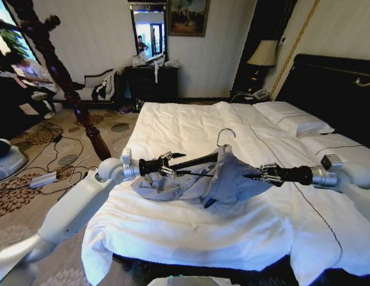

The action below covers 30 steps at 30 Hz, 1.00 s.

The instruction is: Pick up the clothes from the bed and hang them on the clothes hanger.

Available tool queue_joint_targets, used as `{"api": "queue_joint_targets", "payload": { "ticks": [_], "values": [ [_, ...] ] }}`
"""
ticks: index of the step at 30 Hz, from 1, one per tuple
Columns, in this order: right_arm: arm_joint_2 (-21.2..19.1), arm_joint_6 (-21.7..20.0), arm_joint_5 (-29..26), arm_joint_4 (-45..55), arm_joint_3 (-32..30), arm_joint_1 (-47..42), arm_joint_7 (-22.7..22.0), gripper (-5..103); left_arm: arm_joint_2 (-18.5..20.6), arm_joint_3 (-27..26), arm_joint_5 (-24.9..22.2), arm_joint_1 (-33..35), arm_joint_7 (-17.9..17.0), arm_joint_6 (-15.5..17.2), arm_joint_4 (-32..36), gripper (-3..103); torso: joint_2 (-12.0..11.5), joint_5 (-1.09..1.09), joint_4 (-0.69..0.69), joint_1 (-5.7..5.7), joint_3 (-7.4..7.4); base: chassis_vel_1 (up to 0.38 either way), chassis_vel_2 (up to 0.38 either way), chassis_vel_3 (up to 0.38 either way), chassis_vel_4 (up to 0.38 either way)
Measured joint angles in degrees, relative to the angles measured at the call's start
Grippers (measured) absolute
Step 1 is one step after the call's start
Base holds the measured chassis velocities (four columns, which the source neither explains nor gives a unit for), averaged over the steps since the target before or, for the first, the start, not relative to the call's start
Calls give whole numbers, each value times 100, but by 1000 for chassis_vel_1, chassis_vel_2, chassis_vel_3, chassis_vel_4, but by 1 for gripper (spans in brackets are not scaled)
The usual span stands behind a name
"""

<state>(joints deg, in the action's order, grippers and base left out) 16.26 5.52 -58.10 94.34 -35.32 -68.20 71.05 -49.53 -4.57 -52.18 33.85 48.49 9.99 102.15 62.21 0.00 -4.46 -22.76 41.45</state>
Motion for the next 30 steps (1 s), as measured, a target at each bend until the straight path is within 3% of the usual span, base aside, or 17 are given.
{"api": "queue_joint_targets", "payload": {
  "ticks": [4,6,7,8,9,10,11,12,13,14,19,21,23,25,30],
  "values": [
    [23,18,1,92,-41,-26,-7,20,-234,-552,-432,168,-502,-55,-28,100,0,0,-1,0,0,0,0,0,0],
    [31,32,0,216,-90,-44,-6,20,-408,-949,-889,216,-1652,-94,-104,100,0,0,0,1,0,0,0,0,0],
    [31,32,0,216,-90,-44,-6,20,-408,-949,-889,216,-1652,-94,-104,100,0,0,0,1,0,0,0,0,0],
    [31,43,-9,307,-116,-54,-6,20,-427,-1009,-949,208,-2217,-92,-162,100,0,0,-1,1,0,0,0,0,0],
    [32,50,-17,355,-130,-57,-8,20,-418,-1024,-956,205,-2534,-84,-200,100,0,0,-2,0,0,0,0,0,0],
    [32,60,-35,445,-159,-59,-27,20,-374,-1024,-912,207,-3045,-51,-259,100,0,-1,-3,0,0,0,0,0,0],
    [34,70,-94,610,-215,-56,-75,20,-257,-1006,-660,249,-3674,-31,-349,100,0,0,-3,0,0,0,0,0,0],
    [35,72,-153,738,-252,-40,-125,20,-149,-985,-382,344,-4085,-37,-400,100,0,-1,-1,0,0,0,0,0,0],
    [35,72,-153,738,-252,-40,-125,20,-149,-985,-382,344,-4085,-37,-400,100,0,-1,-1,0,0,0,0,0,0],
    [35,74,-259,904,-304,9,-207,20,-17,-1003,-158,578,-4411,-45,-387,100,0,-1,0,0,0,0,0,0,0],
    [29,90,-445,1136,-401,115,-402,20,153,-1240,67,1653,-4629,-13,121,100,0,-2,3,0,0,0,0,0,0],
    [27,122,-464,1183,-431,111,-433,20,33,-1308,513,2402,-4676,-167,464,100,0,-3,3,1,-1,0,0,0,0],
    [27,134,-463,1190,-435,102,-438,20,-22,-1307,655,2554,-4701,-251,529,100,0,-2,1,1,-1,0,0,0,0],
    [58,162,-417,1207,-432,68,-457,20,-301,-1233,1394,3320,-4689,-761,784,100,0,-2,-3,1,-1,0,0,0,0],
    [99,173,-372,1217,-376,65,-490,20,-398,-1177,1983,4331,-4515,-1242,1136,100,0,0,0,1,-1,0,0,0,0]
  ]
}}
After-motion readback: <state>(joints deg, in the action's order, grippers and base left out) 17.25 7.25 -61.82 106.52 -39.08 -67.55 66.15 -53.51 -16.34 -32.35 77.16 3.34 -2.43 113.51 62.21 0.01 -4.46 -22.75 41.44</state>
